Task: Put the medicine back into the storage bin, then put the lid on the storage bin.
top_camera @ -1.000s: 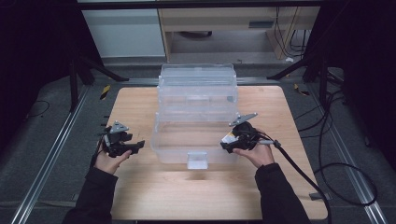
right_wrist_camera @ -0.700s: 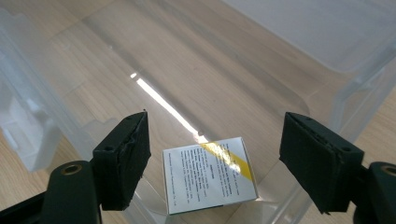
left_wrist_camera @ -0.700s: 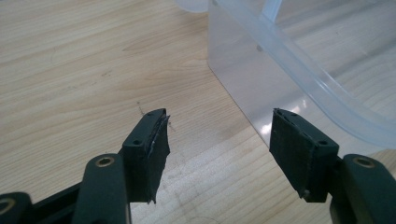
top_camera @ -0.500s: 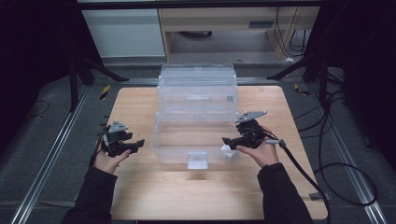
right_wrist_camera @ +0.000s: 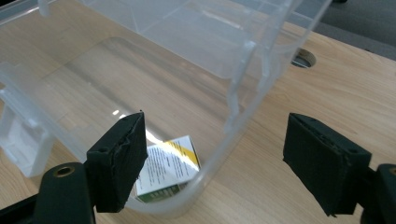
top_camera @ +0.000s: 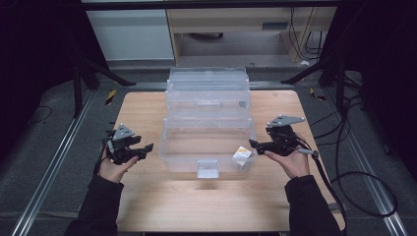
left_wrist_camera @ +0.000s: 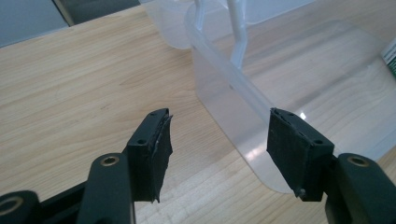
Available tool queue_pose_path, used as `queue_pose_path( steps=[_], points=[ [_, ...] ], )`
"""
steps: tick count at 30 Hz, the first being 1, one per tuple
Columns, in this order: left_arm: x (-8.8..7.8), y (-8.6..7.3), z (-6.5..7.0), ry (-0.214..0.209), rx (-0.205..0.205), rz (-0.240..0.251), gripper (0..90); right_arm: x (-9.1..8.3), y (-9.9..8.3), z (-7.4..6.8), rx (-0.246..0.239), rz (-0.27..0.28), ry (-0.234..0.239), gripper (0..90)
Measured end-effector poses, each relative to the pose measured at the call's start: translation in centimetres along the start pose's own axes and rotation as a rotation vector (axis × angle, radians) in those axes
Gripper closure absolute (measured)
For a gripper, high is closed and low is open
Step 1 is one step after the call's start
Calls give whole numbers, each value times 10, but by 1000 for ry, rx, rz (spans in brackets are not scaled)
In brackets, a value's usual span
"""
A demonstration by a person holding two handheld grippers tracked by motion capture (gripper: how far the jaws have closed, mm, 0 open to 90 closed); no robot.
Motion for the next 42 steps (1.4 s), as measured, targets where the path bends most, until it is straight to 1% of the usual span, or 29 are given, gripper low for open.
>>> queue_pose_path(
  steps=[2,3,5,6,7,9,10,13,15,18,19,20,22,24,25,26,27,29,30,31,32,33,34,35,37,38,39,41,42],
  points=[
    [0,0,1,-8,3,4,391,-6,-7,6,4,-8,-18,213],
    [0,0,1,-8,3,4,391,-6,-7,6,4,-8,-18,213],
    [1,0,1,-8,3,7,391,-10,-13,10,11,-14,-32,212],
    [2,1,1,-17,9,-11,367,-13,-18,15,20,-13,-43,211],
    [2,1,1,-17,9,-11,351,-13,-18,15,20,-13,-43,211],
    [2,1,2,-15,31,-4,352,-16,-24,19,28,-23,-55,206],
    [2,3,5,-32,36,-3,351,-18,-29,22,33,-32,-64,205],
    [1,6,7,-40,47,-5,356,-19,-34,26,31,-38,-77,202],
    [0,8,10,-50,51,-2,358,-21,-39,29,47,-43,-84,200],
    [0,13,17,-63,65,2,355,-23,-49,34,51,-57,-101,196],
    [0,13,17,-63,65,2,355,-23,-49,34,51,-57,-101,196],
    [0,14,18,-70,70,-2,355,-23,-51,35,57,-62,-101,196],
    [0,15,22,-85,80,3,355,-23,-55,36,53,-75,-106,195],
    [2,18,26,-109,76,2,349,-22,-59,38,51,-86,-110,194],
    [2,18,26,-109,76,2,348,-22,-59,38,51,-86,-110,194],
    [3,20,30,-125,78,5,349,-22,-60,39,51,-92,-115,193],
    [3,20,30,-125,78,5,351,-22,-61,39,53,-94,-118,193],
    [4,22,33,-139,88,6,355,-21,-63,40,56,-97,-118,192],
    [5,24,39,-160,104,9,360,-21,-65,42,53,-98,-123,192],
    [5,24,39,-160,104,9,362,-21,-65,42,53,-98,-123,192],
    [6,25,42,-172,112,5,362,-21,-66,42,62,-101,-122,192],
    [7,26,45,-186,123,4,364,-21,-67,43,57,-101,-124,192],
    [9,28,52,-212,144,-5,365,-21,-68,44,53,-106,-124,188],
    [9,28,52,-212,144,-5,365,-21,-68,44,53,-106,-124,188],
    [10,30,57,-235,167,-16,365,-23,-69,45,50,-97,-129,188],
    [12,31,60,-245,168,-15,364,-23,-69,46,53,-92,-127,188],
    [12,31,62,-254,180,-19,364,-24,-70,46,55,-92,-131,189],
    [13,34,65,-261,195,-31,360,-25,-71,47,53,-96,-127,189],
    [14,35,66,-272,197,-30,365,-25,-72,47,52,-96,-131,190]
  ],
)
Point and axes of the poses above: each handheld gripper's, and its own axes: x roughly forward along the jaws, y roughly out of its top, z roughly to its right, the point moved 1 cm from there along x, roughly forward along the jaws, and after that the axes turned 10 degrees about z, right-handed, at the moved point
